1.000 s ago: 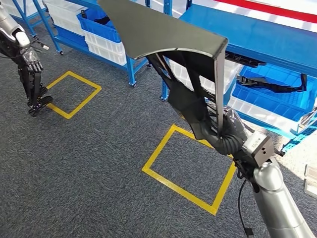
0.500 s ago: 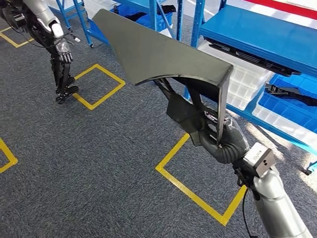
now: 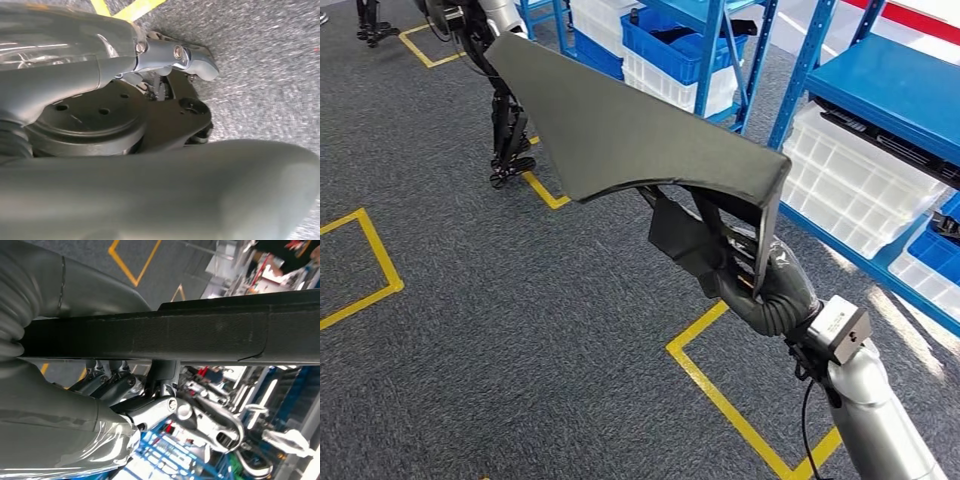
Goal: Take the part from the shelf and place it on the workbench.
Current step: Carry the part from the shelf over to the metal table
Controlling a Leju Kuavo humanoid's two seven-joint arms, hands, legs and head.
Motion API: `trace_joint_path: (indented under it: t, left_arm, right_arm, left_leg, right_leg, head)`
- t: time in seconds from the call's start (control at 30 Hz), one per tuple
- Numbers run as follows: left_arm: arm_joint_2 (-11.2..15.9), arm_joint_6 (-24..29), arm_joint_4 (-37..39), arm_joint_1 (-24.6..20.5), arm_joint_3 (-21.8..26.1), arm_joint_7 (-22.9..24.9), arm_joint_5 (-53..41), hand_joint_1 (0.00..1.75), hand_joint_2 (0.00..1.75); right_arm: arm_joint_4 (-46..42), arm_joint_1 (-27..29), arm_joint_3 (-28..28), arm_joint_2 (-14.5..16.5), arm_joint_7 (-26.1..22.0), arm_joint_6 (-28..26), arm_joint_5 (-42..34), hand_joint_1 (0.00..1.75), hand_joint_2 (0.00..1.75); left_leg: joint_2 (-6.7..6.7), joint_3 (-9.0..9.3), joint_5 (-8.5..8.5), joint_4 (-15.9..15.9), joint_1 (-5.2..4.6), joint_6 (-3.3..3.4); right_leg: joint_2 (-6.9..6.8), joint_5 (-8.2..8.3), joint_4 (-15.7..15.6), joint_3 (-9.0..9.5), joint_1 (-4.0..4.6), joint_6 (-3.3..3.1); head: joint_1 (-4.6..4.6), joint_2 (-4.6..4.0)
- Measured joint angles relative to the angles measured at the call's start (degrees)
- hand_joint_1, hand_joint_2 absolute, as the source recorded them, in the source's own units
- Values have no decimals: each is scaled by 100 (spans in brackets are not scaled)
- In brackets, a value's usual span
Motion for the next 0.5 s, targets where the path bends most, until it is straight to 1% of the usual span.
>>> trace_joint_path:
  t: [0.03,0.07,0.1,0.13,0.17,0.2,0.23,0.27,0.3,0.33,0.37,0.4,0.43,0.47,0.5]
  left_arm:
    - [0,-1,0,-8,0,-3,-1,0,175]
    - [1,-1,0,-11,0,-4,-3,0,175]
    - [1,0,0,-7,0,-3,-7,0,175]
    - [3,1,0,3,0,-2,-10,0,175]
    - [4,2,0,13,-1,0,-15,0,175]
    - [5,0,0,14,-1,1,-17,0,175]
    - [6,-7,0,4,-2,2,-24,0,175]
    - [5,-18,0,-9,-3,-2,-28,0,175]
    - [5,-33,0,-24,-4,-8,-33,0,175]
    - [6,-47,0,-34,-4,-17,-37,0,175]
    - [8,-56,0,-35,-4,-30,-36,0,175]
    - [9,-59,0,-35,-4,-40,-36,0,175]
    - [11,-57,0,-33,-4,-48,-36,0,175]
    - [13,-52,0,-31,-4,-52,-36,0,175]
    - [13,-48,1,-37,-4,-51,-37,0,175]
  right_arm:
    - [2,-8,-4,-2,-2,-1,-9,175,175]
    - [5,-17,-11,-3,-5,-2,-21,175,175]
    - [7,-30,-19,-5,-7,-3,-33,175,175]
    - [9,-50,-25,-5,-7,-4,-46,175,175]
    - [11,-77,-31,-5,-8,-3,-61,175,175]
    - [12,-108,-39,-4,-7,-1,-78,175,175]
    - [16,-142,-51,-4,-2,2,-93,175,175]
    - [24,-180,-64,-4,11,5,-107,175,175]
    - [40,-225,-76,-2,32,13,-118,175,175]
    - [61,-275,-83,2,58,23,-125,175,175]
    - [84,-322,-85,5,81,37,-132,175,175]
    - [105,-364,-86,9,101,52,-139,175,175]
    - [122,-401,-91,11,115,66,-149,175,175]
    - [137,-440,-96,11,124,79,-160,175,175]
    - [147,-478,-104,11,130,89,-171,175,175]
  left_leg:
    - [-61,-16,-6,17,5,-24]
    - [-118,-37,-5,29,14,-48]
    - [-172,-56,-1,34,25,-73]
    - [-195,-65,-7,37,36,-98]
    - [-147,-83,-42,80,35,-127]
    - [-44,-139,-123,204,33,-162]
    - [94,-254,-256,444,40,-200]
    - [228,-427,-416,784,53,-240]
    - [303,-626,-567,1163,81,-274]
    - [340,-794,-655,1468,114,-304]
    - [360,-874,-641,1597,145,-328]
    - [384,-837,-519,1500,174,-348]
    - [433,-696,-316,1204,198,-365]
    - [540,-508,-116,818,212,-381]
    - [661,-341,18,470,197,-381]
  right_leg:
    - [89,67,-208,84,1,-16]
    - [134,58,-287,119,8,-35]
    - [100,53,-320,135,16,-50]
    - [45,59,-326,147,14,-73]
    - [-13,62,-342,168,4,-98]
    - [-78,65,-361,190,-11,-123]
    - [-150,63,-376,211,-26,-146]
    - [-220,53,-380,224,-26,-162]
    - [-290,43,-380,231,-27,-169]
    - [-362,32,-380,239,-29,-167]
    - [-430,17,-379,252,-35,-157]
    - [-496,-2,-379,275,-45,-138]
    - [-562,-25,-379,310,-57,-112]
    - [-621,-53,-379,345,-66,-80]
    - [-673,-82,-374,372,-60,-41]
  head:
    - [-2,0]
    - [-3,0]
    - [-4,0]
    - [-4,0]
    - [-5,0]
    - [-8,0]
    - [-11,0]
    - [-14,0]
    - [-14,0]
    - [-13,0]
    - [-13,0]
    - [-13,0]
    - [-14,0]
    - [-14,0]
    - [-17,0]
